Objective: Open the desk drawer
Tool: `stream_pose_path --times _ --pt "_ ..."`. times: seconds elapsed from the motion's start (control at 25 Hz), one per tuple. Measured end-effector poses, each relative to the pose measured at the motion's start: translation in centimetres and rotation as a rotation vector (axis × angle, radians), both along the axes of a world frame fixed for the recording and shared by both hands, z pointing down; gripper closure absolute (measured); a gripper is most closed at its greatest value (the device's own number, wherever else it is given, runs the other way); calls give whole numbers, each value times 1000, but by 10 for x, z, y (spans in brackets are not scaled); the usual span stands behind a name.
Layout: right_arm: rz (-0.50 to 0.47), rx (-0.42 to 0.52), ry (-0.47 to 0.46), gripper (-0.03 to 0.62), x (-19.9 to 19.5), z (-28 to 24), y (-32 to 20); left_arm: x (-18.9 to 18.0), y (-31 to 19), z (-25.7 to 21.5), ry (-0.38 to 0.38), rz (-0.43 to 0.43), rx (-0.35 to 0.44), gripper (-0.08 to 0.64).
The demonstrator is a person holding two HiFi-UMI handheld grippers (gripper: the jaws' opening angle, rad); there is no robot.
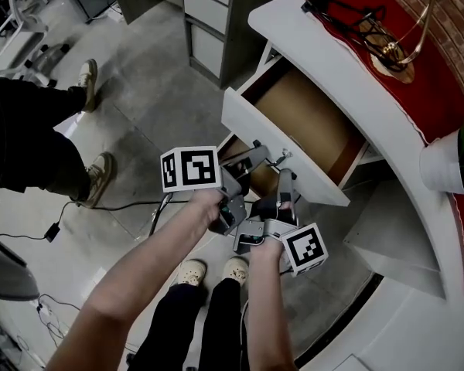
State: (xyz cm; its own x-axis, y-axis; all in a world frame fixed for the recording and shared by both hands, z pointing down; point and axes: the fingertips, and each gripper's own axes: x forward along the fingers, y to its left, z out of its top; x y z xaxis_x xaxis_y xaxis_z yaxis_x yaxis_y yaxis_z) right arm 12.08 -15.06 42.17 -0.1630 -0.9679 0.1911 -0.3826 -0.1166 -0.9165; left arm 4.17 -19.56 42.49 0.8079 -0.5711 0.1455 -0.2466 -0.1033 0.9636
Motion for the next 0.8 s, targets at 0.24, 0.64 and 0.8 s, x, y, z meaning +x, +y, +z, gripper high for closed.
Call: stream_pose_path --times 0.24,0.64,0.8 --pt "-11 -48 -7 522 -13 16 19 -12 20 16 -40 28 -29 509" --pt "-61 -48 26 522 -20 43 28 -19 32 44 -74 37 -28 511" --pt "-70 -60 28 522 -20 57 31 -20 34 58 -78 28 -43 512"
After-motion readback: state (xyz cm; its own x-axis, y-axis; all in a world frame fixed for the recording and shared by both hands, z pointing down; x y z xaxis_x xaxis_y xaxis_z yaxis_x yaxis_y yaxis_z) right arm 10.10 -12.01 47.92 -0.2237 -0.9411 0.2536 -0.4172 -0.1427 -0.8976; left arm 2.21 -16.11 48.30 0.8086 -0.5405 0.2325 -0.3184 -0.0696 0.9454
